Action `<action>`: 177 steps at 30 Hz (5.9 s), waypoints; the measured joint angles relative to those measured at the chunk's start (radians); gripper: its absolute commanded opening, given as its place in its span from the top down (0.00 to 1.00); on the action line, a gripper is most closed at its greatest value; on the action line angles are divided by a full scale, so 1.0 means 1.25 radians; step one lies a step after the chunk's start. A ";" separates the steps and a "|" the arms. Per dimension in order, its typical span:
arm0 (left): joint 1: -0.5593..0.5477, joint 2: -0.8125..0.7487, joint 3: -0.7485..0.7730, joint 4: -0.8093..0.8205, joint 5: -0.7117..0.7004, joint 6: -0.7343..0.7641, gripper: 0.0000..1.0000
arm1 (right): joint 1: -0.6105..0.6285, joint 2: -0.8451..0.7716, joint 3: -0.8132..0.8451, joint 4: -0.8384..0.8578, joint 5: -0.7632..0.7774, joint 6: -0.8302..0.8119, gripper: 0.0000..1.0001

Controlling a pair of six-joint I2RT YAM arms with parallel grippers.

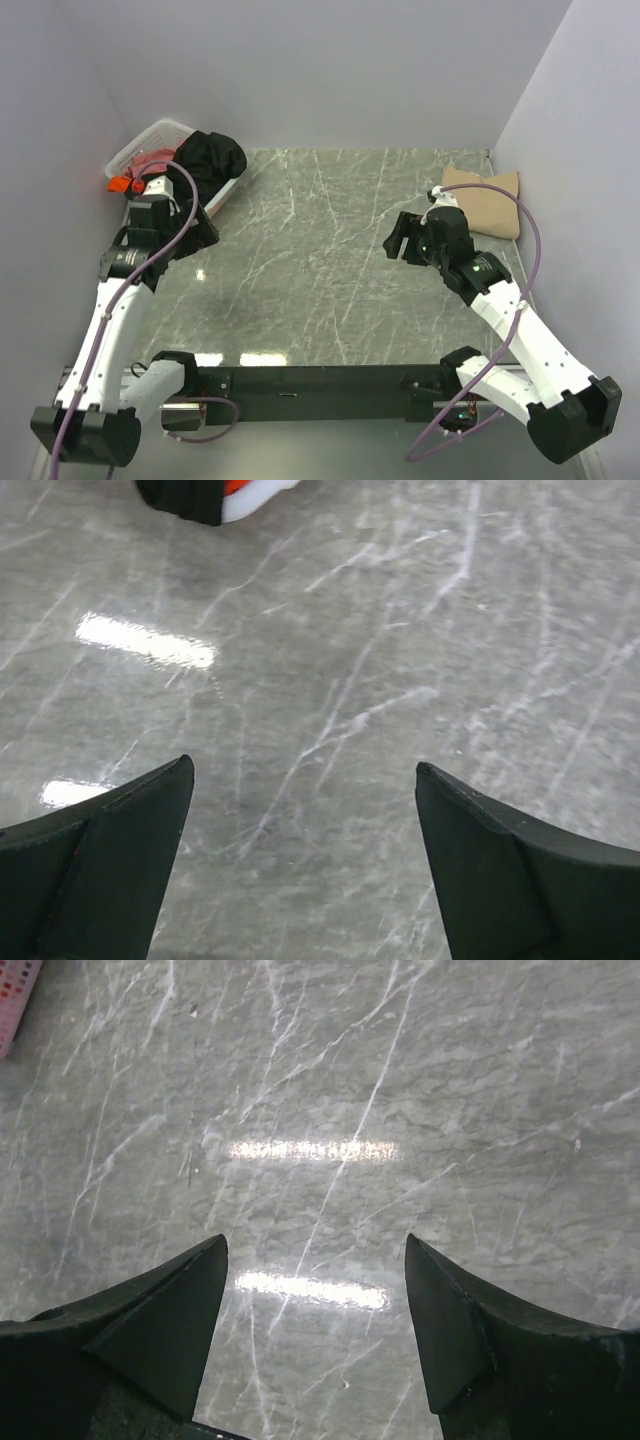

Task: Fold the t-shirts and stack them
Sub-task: Grab the tshirt from the pile, then move the tshirt to the center of the board, then flatten the tshirt out

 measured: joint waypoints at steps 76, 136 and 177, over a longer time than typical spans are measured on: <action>0.116 0.388 0.647 0.316 0.431 -0.122 0.99 | 0.000 -0.061 -0.061 -0.029 0.045 -0.017 0.22; -0.223 0.286 -0.300 0.149 0.084 -0.231 0.05 | 0.561 0.208 -0.107 0.030 -0.058 0.151 0.28; -0.223 0.354 -0.240 0.184 0.083 -0.227 0.09 | 0.201 0.057 -0.003 -0.176 0.201 0.148 1.00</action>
